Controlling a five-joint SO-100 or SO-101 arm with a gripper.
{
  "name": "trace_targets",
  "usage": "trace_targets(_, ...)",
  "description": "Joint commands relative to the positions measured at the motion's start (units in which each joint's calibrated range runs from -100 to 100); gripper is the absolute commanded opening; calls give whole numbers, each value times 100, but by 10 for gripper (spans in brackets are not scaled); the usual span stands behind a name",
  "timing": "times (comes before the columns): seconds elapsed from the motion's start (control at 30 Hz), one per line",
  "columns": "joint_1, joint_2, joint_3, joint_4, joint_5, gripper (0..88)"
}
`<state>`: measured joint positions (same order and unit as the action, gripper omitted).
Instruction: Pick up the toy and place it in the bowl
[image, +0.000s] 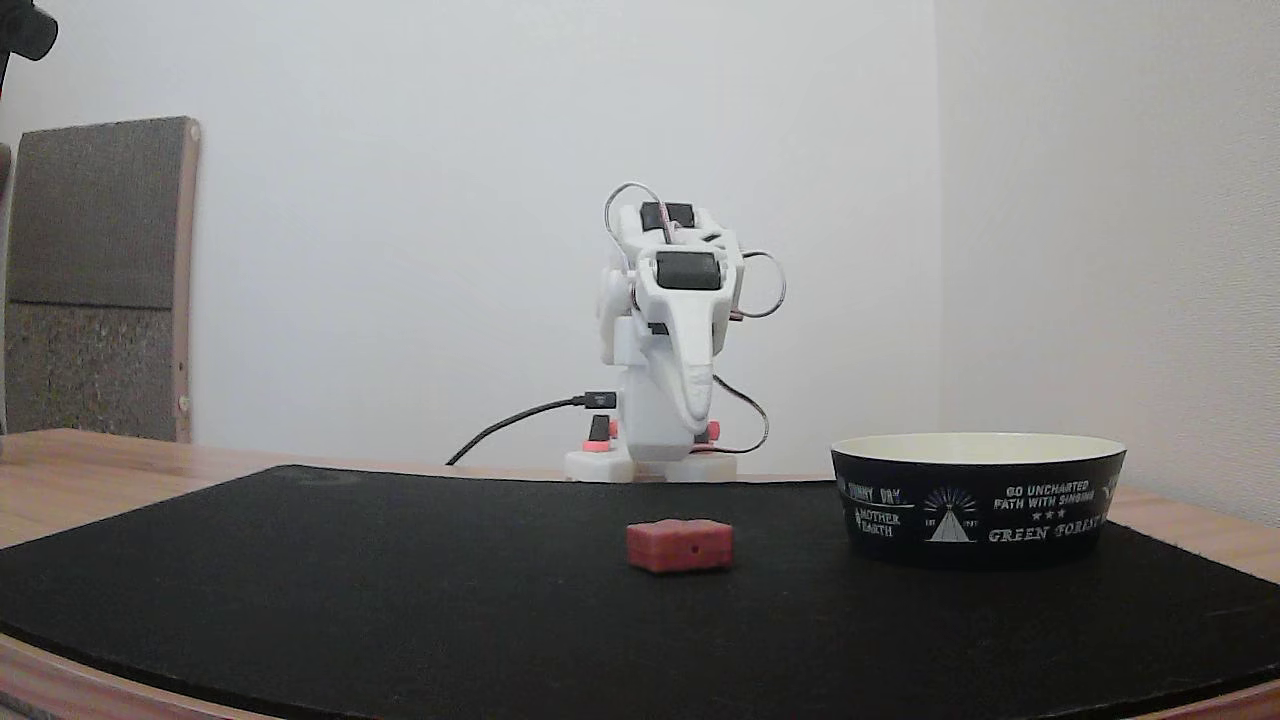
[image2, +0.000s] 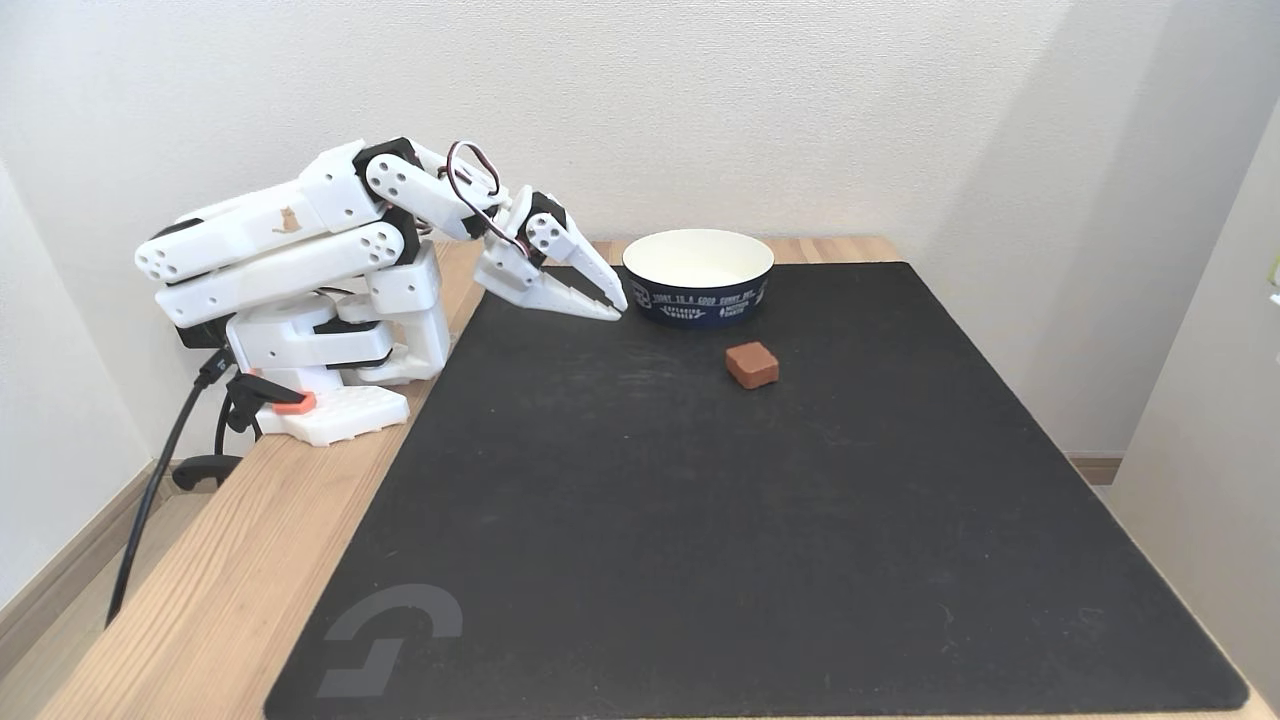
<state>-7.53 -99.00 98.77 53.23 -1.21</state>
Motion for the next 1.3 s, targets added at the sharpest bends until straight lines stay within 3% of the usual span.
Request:
trace_targets(0.0, -21, -33, 69, -22, -10, 21)
trace_targets(1.27, -46, -58, 69, 37, 11, 21)
